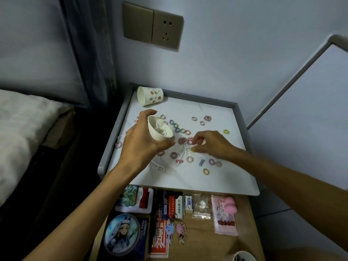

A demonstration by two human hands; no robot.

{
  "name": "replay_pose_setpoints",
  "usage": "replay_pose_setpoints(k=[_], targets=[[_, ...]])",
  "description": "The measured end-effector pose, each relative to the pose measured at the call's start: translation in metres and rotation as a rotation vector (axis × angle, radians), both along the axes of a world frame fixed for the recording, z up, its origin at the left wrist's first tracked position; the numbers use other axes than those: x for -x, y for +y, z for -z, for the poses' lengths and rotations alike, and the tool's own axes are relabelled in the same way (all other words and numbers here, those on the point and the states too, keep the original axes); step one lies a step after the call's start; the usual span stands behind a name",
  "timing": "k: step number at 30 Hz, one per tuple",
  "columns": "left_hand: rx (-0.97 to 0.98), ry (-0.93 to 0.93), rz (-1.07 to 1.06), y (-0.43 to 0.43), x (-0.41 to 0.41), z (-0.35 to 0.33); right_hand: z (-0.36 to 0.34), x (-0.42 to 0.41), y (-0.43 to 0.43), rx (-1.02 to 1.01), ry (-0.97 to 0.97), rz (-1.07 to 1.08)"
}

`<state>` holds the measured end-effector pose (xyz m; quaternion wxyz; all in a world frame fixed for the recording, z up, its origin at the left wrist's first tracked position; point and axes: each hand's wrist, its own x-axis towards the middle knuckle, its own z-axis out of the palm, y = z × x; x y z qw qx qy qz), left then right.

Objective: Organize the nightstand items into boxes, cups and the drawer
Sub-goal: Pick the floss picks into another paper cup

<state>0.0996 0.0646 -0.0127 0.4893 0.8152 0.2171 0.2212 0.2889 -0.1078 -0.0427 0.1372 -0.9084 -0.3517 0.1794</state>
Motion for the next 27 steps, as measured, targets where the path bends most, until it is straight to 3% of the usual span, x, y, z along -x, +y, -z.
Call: replay_pose_setpoints(k=[13, 19, 24, 27], targets=[[-0.029, 0.041, 0.014, -0.001, -0.004, 0.003, 0.009, -0.010, -0.011, -0.166, 0.059, 0.161], [-0.024, 0.045, 0.005, 0.000, -0.003, 0.002, 0.009, -0.002, -0.009, -0.095, -0.229, 0.138], [-0.029, 0.048, 0.007, -0.002, -0.002, 0.001, 0.015, 0.023, -0.004, 0.144, -0.203, 0.068], [-0.025, 0.044, 0.010, -0.002, -0.001, 0.000, 0.019, 0.024, 0.001, 0.155, -0.233, 0.135]])
